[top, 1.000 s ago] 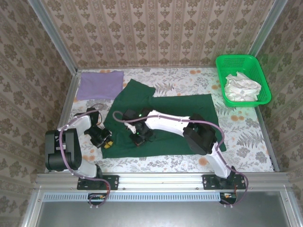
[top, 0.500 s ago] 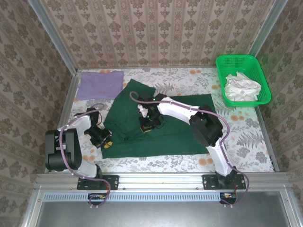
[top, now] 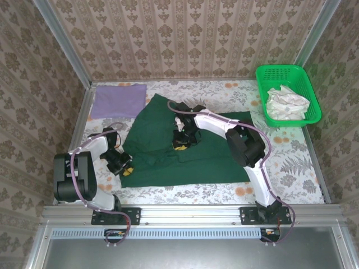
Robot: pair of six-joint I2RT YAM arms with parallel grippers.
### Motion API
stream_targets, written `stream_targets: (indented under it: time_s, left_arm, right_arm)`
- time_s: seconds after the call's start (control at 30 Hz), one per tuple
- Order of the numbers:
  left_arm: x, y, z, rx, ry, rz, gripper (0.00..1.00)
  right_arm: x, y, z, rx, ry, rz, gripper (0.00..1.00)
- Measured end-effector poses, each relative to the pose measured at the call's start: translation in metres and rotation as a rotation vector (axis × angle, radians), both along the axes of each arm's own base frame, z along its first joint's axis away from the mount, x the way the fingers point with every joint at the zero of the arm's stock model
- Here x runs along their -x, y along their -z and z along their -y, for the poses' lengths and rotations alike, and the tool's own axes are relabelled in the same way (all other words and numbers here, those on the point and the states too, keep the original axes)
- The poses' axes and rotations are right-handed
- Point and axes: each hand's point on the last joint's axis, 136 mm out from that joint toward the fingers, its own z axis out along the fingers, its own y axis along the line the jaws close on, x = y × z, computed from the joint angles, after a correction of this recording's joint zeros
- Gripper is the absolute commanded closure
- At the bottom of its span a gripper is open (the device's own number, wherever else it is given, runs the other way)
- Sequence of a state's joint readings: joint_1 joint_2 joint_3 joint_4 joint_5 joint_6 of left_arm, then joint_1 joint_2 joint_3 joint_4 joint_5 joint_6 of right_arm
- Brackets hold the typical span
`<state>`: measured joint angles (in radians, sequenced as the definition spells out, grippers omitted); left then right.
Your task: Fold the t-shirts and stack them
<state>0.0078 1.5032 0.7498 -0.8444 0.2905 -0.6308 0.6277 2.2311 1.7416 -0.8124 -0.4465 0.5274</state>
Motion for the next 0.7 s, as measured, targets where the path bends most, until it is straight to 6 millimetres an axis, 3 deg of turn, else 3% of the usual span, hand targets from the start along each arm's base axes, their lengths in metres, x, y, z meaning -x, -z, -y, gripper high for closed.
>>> stream_targets:
  time_s: [0.17,0.37,0.57,0.7]
  left_arm:
    - [-0.004,-0.002,-0.003,-0.022,0.013,0.009,0.81]
    - [-0.031,-0.023,-0.001,-0.067,0.087,0.093,0.77]
    - [-0.053,-0.05,0.036,-0.009,0.234,0.217,0.78]
    - [-0.046,-0.051,0.068,0.072,0.369,0.234,0.77]
  right_arm:
    - [-0.017,0.0,0.011,-0.001,0.109,-0.021,0.52]
    - [-0.031,-0.021,0.019,-0.051,0.183,0.037,0.55]
    - [-0.004,-0.06,0.021,-0.2,0.156,0.121,0.59]
    - [0.03,-0.058,0.032,-0.242,0.135,0.127,0.6]
